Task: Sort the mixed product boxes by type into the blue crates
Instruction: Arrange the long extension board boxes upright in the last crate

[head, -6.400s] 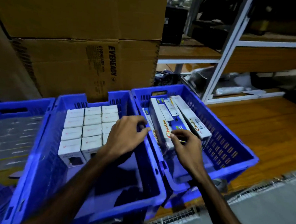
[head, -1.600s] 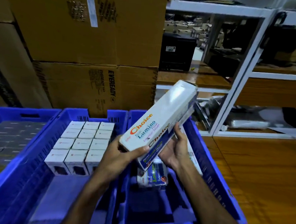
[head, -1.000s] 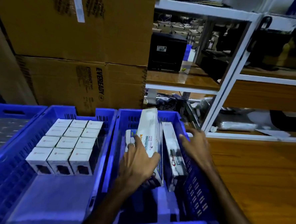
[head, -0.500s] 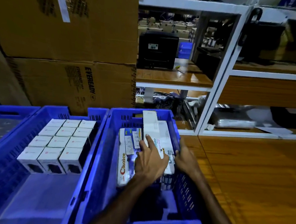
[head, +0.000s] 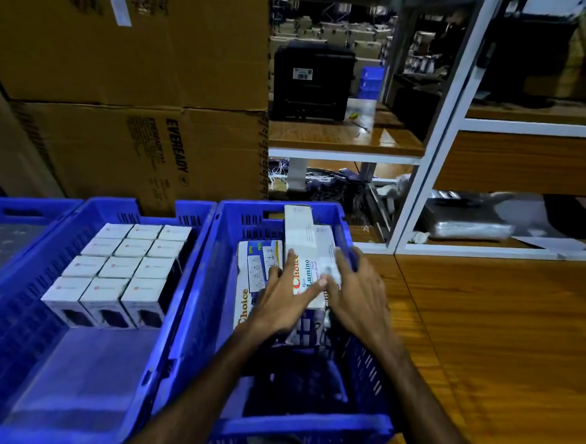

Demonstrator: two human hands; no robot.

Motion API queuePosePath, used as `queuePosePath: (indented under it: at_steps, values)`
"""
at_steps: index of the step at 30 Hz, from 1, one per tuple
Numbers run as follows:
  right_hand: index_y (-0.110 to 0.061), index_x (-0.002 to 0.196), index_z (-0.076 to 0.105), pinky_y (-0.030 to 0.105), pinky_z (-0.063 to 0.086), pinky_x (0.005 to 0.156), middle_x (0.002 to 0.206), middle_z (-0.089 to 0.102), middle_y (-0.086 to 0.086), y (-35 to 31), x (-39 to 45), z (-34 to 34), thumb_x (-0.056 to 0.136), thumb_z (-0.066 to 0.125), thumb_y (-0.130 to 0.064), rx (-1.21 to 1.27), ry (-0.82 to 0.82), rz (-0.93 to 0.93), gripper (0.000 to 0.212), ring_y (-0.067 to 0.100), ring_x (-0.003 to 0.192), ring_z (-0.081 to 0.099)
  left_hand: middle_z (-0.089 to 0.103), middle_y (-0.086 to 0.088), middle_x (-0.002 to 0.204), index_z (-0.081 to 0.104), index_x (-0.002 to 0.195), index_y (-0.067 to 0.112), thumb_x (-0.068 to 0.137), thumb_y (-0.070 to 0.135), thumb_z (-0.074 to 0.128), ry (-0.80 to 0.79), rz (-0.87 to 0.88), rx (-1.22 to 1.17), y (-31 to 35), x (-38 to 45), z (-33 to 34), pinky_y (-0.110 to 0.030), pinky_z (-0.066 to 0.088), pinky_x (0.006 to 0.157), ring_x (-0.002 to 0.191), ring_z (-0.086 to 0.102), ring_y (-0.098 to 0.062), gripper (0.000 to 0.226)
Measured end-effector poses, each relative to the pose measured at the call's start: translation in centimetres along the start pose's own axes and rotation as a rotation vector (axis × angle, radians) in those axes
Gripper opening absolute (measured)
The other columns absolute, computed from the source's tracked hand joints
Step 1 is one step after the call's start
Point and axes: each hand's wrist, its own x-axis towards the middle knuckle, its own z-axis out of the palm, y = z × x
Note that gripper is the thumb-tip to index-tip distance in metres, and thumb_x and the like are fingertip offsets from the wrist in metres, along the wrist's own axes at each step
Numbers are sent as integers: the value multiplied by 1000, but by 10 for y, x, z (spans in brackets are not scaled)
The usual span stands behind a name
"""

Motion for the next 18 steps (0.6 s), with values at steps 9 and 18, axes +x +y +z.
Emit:
queuePosePath:
  at_steps: [9, 18]
  values:
    - [-39, 159, 23, 66, 9, 120, 165, 29, 9, -44, -21, 14, 78, 26, -88, -210, -152, -84, 96, 30, 142, 44, 76, -10, 113, 72, 109, 18, 75, 39, 64, 197, -379, -481, -70, 47, -10, -37, 59, 84, 91, 72, -26, 40]
    - [-28, 160, 19, 47, 47, 94, 137, 50, 18, -53, -22, 15, 81, 47, -83, -203, -188, 56, 100, 40, 119, 59, 78, -20, 100, 71, 115, 2, 58, 38, 80, 78, -642, -395, -117, 59, 14, -48, 62, 75, 93, 77, -31, 68]
